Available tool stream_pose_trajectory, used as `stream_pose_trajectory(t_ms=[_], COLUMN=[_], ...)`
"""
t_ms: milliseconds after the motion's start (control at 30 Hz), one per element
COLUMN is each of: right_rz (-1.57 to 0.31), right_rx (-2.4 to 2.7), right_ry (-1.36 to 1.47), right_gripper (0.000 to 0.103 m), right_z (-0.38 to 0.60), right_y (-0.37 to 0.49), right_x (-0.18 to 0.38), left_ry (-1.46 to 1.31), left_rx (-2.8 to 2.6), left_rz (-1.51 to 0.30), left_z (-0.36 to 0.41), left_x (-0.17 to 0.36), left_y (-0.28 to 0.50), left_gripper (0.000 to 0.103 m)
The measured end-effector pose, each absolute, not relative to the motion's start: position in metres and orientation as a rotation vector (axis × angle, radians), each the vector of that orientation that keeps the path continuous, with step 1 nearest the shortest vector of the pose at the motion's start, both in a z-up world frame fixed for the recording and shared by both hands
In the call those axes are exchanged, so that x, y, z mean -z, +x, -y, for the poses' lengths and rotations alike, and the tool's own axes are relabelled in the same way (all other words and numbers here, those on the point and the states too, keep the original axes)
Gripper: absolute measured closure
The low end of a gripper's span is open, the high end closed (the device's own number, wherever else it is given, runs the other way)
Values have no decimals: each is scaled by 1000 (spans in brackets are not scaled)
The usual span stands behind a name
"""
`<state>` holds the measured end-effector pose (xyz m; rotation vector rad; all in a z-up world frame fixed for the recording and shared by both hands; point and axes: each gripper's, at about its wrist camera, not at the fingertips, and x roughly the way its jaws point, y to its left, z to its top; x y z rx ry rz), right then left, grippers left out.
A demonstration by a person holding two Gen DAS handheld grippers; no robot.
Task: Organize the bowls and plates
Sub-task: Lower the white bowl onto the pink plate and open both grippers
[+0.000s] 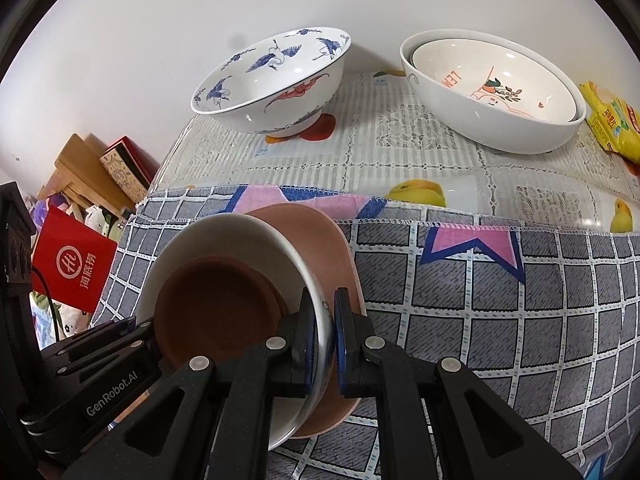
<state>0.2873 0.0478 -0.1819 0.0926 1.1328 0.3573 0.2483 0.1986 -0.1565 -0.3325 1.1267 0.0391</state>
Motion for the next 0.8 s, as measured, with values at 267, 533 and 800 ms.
stream_pose_trajectory(t_ms=[267,533,800], right_rz=[-1134,-1120,-1106], right_rx=[-346,-345,-351], right_ry=[54,37,26], right_gripper=[94,93,92], right_z=[-51,-49,-43], right_y=[286,276,256], right_x=[179,168,156], left_ry=[-324,-319,-296], left_rx=[-36,-33,-26], left_rz=[-1136,-1124,-1086], left_z=[-197,-198,-194], left_x=[156,145,124], left_y=[246,234,207], left_gripper=[94,89,81])
